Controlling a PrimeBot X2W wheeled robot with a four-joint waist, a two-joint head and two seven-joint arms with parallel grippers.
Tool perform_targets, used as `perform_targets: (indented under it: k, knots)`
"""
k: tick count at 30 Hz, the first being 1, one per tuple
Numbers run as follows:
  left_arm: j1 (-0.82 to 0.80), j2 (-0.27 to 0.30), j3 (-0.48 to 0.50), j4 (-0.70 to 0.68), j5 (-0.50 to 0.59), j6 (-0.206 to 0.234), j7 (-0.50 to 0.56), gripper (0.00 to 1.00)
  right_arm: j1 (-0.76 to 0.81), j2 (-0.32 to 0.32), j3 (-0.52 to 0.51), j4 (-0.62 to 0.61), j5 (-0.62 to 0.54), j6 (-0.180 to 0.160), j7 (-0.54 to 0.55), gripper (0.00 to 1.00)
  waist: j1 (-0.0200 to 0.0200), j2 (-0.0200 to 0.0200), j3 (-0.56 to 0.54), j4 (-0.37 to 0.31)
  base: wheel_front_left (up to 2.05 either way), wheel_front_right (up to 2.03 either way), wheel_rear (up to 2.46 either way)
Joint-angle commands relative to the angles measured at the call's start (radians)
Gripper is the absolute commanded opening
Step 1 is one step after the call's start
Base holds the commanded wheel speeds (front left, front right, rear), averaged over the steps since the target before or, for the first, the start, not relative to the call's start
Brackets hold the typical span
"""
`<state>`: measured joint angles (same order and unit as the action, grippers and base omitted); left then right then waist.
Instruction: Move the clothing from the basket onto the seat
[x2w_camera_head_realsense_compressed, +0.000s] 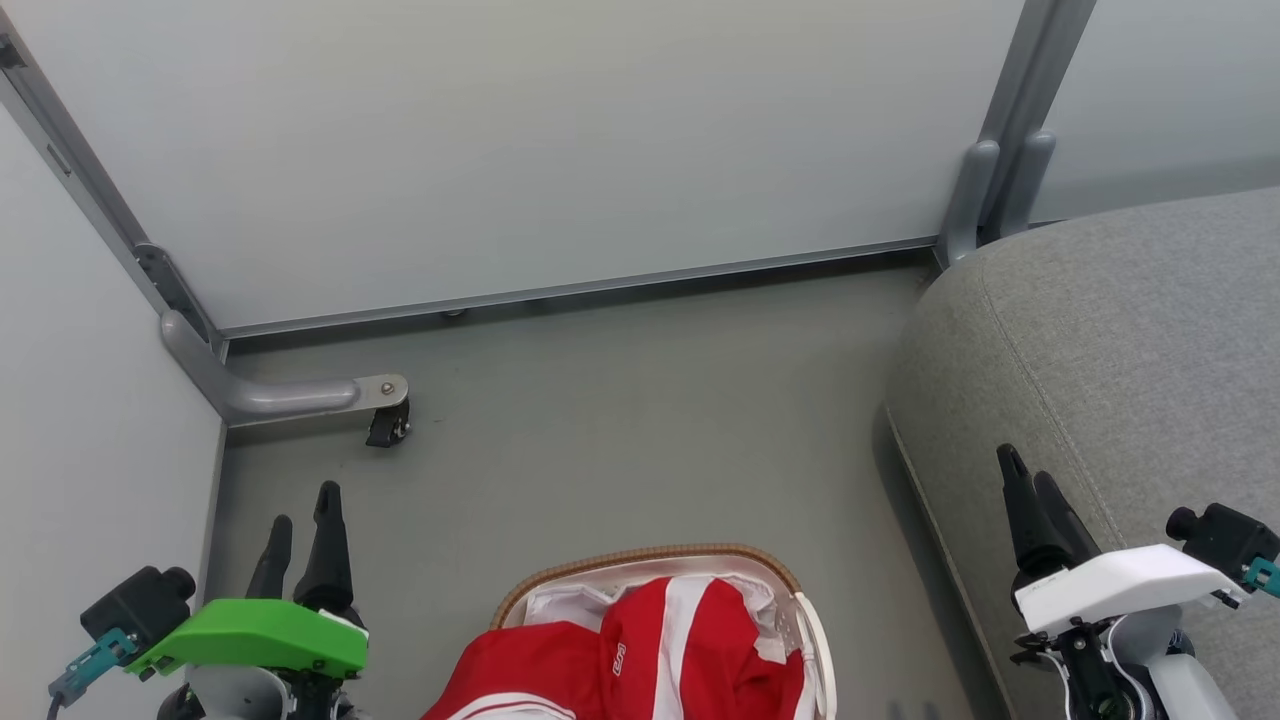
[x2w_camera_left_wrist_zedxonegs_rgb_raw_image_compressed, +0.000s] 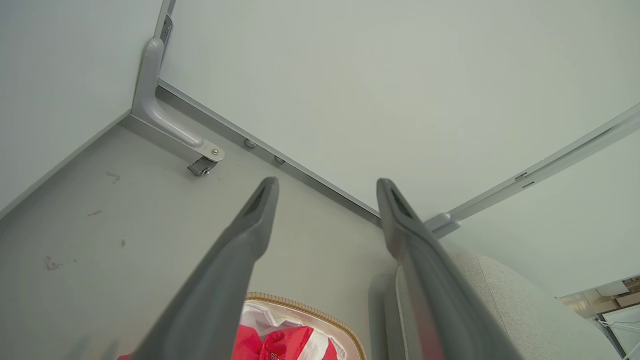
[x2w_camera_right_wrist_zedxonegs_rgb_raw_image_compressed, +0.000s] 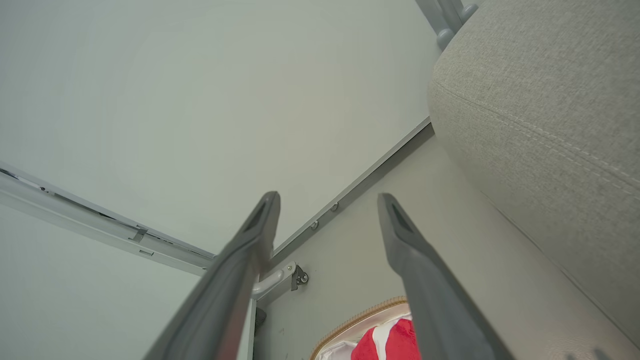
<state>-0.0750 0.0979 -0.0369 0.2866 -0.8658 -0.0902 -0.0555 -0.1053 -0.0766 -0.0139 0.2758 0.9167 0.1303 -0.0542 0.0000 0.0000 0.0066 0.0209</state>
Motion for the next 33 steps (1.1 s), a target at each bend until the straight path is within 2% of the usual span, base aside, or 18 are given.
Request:
perform_targets:
  k: [1, 16, 33]
  knots:
    - [-0.029, 0.017, -0.008, -0.009, 0.039, 0.008, -0.011, 1.0, -0.027, -0.011, 0.006, -0.009, -0.04, 0.0, -0.012, 1.0, 0.0, 0.0, 0.0, 0.0, 0.0, 0.0, 0.0]
    - [-0.006, 0.032, -0.041, -0.003, 0.216, 0.053, -0.058, 1.0, -0.027, -0.011, 0.013, 0.018, -0.231, 0.0, -0.059, 1.0, 0.0, 0.0, 0.004, 0.004, 0.0, 0.0, 0.0]
    - [0.015, 0.028, -0.055, -0.009, 0.404, 0.055, -0.105, 1.0, -0.018, -0.005, 0.015, 0.033, -0.425, 0.0, -0.106, 1.0, 0.0, 0.0, 0.008, 0.01, 0.0, 0.0, 0.0]
